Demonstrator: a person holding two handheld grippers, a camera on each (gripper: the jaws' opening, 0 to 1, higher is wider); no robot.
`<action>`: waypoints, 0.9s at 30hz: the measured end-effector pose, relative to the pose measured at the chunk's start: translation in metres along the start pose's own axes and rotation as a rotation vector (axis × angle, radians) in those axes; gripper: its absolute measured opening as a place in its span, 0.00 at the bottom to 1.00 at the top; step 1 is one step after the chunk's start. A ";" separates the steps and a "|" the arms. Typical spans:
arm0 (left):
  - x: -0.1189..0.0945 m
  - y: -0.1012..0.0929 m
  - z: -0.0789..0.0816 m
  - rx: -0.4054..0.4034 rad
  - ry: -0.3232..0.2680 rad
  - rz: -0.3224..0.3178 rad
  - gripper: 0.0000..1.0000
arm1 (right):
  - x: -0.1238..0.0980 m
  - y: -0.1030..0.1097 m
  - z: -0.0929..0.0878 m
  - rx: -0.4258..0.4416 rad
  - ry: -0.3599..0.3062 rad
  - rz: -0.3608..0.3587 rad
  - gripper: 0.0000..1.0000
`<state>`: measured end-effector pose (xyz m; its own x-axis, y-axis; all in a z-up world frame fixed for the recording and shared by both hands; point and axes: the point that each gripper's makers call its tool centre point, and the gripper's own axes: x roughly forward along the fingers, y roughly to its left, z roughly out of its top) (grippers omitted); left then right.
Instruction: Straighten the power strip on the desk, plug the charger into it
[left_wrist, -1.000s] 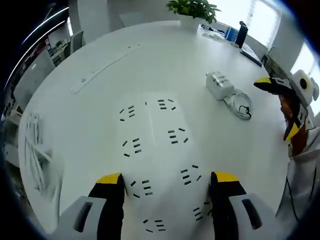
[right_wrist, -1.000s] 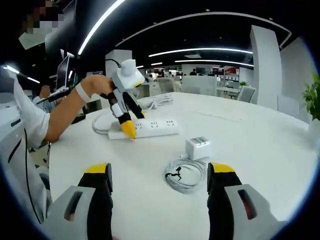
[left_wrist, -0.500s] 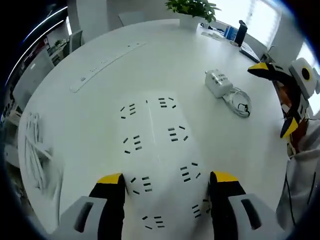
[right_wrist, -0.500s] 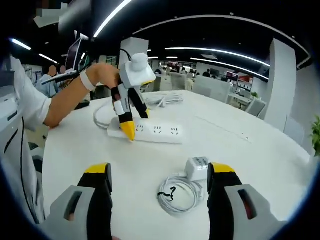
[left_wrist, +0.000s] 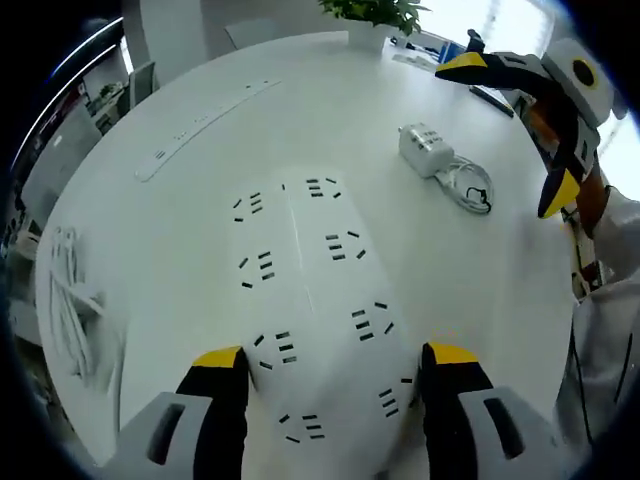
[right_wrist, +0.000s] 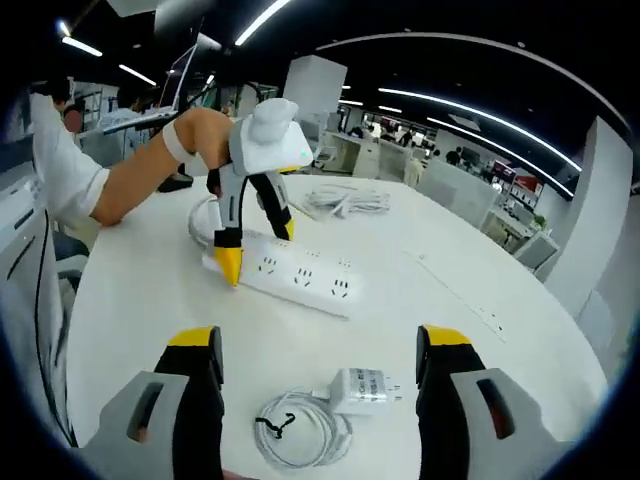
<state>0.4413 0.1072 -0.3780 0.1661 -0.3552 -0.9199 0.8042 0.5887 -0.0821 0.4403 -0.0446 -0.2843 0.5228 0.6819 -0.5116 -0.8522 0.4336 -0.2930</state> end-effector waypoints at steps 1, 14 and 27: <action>0.000 0.000 0.000 0.002 0.001 0.000 0.72 | 0.001 -0.003 0.002 -0.027 0.002 0.005 0.79; 0.001 0.001 0.001 0.013 0.002 -0.001 0.72 | 0.045 -0.024 0.003 -0.044 0.077 0.105 0.75; 0.001 0.001 0.003 0.023 -0.006 -0.008 0.72 | 0.093 -0.032 0.005 -0.220 0.160 0.202 0.71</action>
<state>0.4441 0.1055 -0.3781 0.1626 -0.3639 -0.9171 0.8184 0.5690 -0.0806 0.5160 0.0082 -0.3185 0.3481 0.6322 -0.6922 -0.9315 0.1500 -0.3313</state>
